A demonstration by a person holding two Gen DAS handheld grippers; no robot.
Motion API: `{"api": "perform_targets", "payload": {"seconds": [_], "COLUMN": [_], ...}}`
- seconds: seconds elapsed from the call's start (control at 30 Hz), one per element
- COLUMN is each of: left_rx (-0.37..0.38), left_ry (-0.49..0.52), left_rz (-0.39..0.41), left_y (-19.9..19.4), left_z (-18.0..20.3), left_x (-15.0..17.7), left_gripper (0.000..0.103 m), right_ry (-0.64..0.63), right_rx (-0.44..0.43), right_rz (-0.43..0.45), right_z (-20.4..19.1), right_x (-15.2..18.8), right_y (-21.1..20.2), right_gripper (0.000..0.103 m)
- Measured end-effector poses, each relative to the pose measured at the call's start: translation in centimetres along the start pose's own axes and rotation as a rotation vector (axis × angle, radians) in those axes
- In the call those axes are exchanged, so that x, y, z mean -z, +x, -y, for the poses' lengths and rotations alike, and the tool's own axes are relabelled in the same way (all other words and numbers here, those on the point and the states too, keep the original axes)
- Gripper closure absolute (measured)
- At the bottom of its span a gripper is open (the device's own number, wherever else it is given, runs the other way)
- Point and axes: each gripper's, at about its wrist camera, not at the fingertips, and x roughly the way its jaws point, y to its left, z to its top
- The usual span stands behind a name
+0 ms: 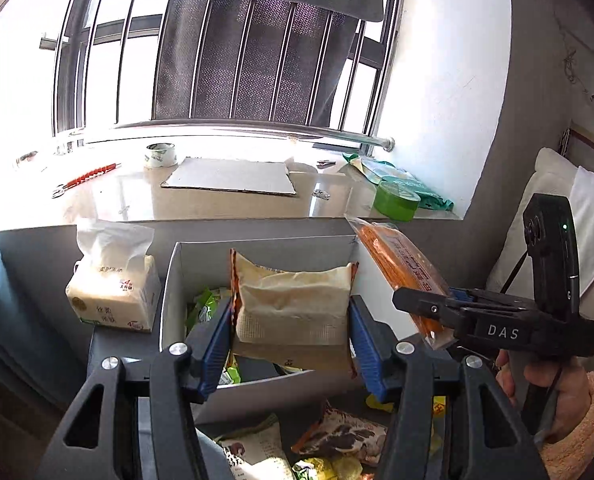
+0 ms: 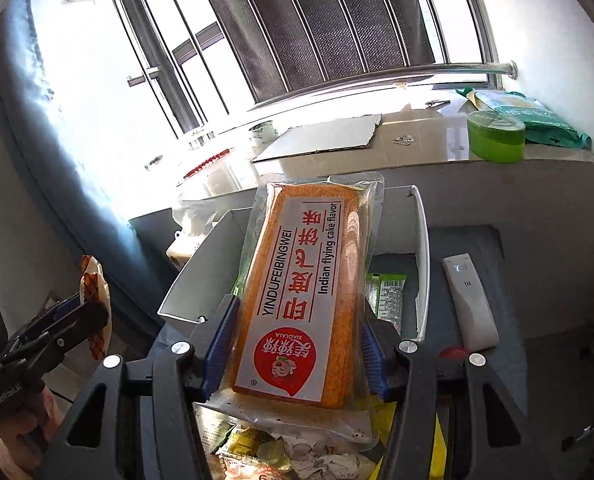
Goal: Organize snacks
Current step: 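Box the bread with the left tool while the right boxes the orange cake pack, then reach the left tool to the rice-cracker bag and the right to the yellow bag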
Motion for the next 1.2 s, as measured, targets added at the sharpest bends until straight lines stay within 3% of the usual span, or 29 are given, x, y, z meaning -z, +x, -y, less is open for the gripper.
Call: {"api": "perform_targets", "payload": {"seconds": [0.1, 0.13, 0.2, 0.23, 0.27, 0.3, 0.43, 0.67, 0.8, 1.0, 1.13, 1.2], "left_rx": [-0.036, -0.057, -0.146, -0.164, -0.162, -0.137, -0.138, -0.120, -0.073, -0.018, 0.049, 0.059], "left_ry": [0.000, -0.005, -0.011, -0.014, -0.024, -0.042, -0.042, -0.031, -0.010, 0.053, 0.018, -0.005], "left_rz": [-0.048, -0.062, -0.087, -0.094, -0.094, -0.103, -0.097, -0.041, 0.065, 0.218, 0.163, 0.174], "left_y": [3.7, 4.7, 6.3, 6.7, 6.8, 6.6, 5.7, 1.7, -2.4, -9.1, -12.2, -13.7], "left_z": [-0.6, -0.9, -1.4, -1.7, -2.0, -2.5, -3.1, -2.5, -1.5, 1.2, 2.3, 2.6], "left_x": [-1.5, -1.8, -2.0, -1.9, -1.8, -1.3, -0.4, 0.0, 1.0, 4.6, 8.1, 10.3], "left_gripper": [0.041, 0.036, 0.010, 0.000, 0.000, 0.000, 0.000, 0.000, 0.000, 0.000, 0.000, 0.000], "right_ry": [0.022, 0.022, 0.024, 0.040, 0.059, 0.072, 0.083, 0.011, -0.040, -0.120, -0.159, -0.157], "right_rx": [0.031, 0.034, 0.031, 0.042, 0.050, 0.053, 0.009, 0.017, -0.004, -0.031, -0.016, -0.002], "right_rz": [-0.033, -0.035, -0.048, -0.048, -0.026, 0.009, 0.043, 0.081, 0.092, 0.153, 0.176, 0.179], "right_z": [1.3, 1.6, 2.2, 2.5, 3.0, 3.2, 3.5, 1.8, 0.7, -0.5, -0.4, -0.1], "right_x": [-1.7, -2.2, -3.0, -3.3, -3.5, -3.6, -3.6, -2.5, -1.3, 2.9, 7.0, 9.1], "right_y": [2.6, 3.2, 4.4, 4.8, 5.0, 4.8, 4.0, 1.4, -1.5, -7.4, -10.5, -11.6], "right_gripper": [0.042, 0.042, 0.036, 0.022, 0.005, 0.000, 0.000, 0.000, 0.000, 0.000, 0.000, 0.000]}}
